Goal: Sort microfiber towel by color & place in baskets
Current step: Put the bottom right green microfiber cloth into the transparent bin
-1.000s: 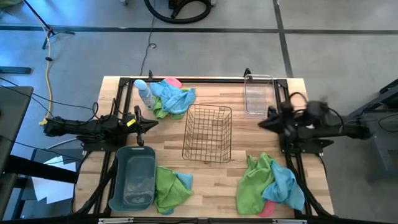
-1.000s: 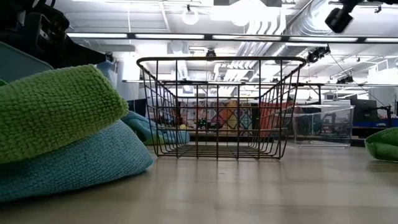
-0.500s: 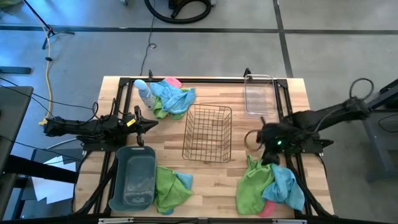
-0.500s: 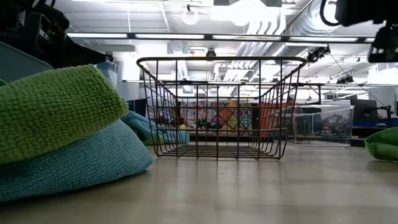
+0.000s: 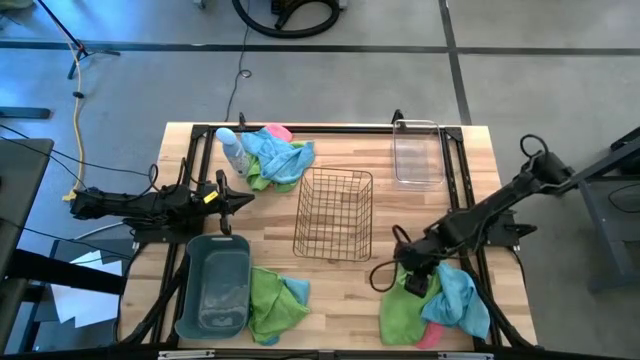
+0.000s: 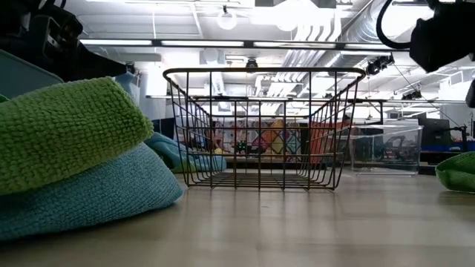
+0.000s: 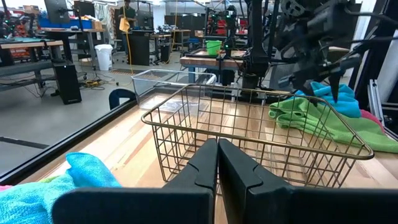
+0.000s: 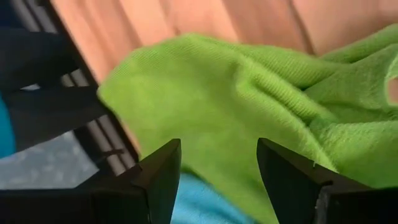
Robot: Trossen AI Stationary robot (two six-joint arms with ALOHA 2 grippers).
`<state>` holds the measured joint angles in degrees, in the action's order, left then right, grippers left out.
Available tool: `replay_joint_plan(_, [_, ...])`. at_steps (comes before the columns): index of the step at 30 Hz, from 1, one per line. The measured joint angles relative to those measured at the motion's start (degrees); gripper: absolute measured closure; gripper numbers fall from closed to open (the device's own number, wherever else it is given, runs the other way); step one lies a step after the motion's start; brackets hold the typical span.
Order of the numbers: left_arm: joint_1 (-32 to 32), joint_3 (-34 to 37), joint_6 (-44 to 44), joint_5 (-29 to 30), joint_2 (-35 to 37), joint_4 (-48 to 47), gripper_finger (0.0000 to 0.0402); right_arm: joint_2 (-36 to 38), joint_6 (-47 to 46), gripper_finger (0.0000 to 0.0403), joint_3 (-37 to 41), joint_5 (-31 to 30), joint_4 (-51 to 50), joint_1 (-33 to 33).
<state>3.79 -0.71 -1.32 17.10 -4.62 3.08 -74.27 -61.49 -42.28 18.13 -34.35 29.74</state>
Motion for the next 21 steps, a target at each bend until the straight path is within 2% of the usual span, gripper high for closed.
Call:
replay_joint_plan(5, [-0.01, -0.01, 0.02, 0.02, 0.01, 0.0, 0.0401, -0.34, 3.23, 0.0194, 0.0, -7.31, 0.55, 2.4])
replay_joint_plan(15, [0.0, -0.01, 0.02, 0.01, 0.01, 0.0, 0.0401, -1.21, 10.02, 0.0195, -0.02, -20.87, -1.25, 12.38])
replay_joint_plan(21, [0.0, -0.02, 0.02, 0.0, 0.02, 0.0, 0.0401, -6.85, 13.22, 0.0195, -0.02, -24.41, -0.69, 14.38])
